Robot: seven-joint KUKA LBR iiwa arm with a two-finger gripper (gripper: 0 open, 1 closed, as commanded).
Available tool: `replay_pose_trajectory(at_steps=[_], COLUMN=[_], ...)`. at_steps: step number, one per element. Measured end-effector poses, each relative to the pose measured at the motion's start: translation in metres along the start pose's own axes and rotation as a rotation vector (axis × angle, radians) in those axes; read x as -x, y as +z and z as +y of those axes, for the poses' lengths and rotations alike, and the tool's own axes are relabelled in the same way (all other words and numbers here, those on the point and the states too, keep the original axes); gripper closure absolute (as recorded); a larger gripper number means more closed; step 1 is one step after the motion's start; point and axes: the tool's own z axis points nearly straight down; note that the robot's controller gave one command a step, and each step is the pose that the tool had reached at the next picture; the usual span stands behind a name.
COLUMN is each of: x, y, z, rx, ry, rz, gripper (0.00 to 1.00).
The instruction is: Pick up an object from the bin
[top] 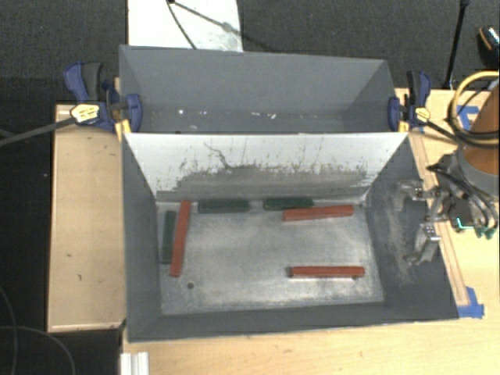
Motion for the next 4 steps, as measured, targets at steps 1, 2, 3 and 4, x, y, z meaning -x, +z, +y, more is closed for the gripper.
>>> replay_pose_trajectory(at_steps=[1,2,3,4], x=[0.033,-0.012,-0.01,-0.012], y=[0.163,0.173,0.172,0.038], z=[0.048,0.089,0.087,0.082], rx=[0.001,0.001,-0.002,-0.005], ry=[-0.136,-0.202,-0.205,-0.279], rz=[-0.001,-0.001,-0.006,-0.014], gripper=[0.0,0.0,1.0,1.0])
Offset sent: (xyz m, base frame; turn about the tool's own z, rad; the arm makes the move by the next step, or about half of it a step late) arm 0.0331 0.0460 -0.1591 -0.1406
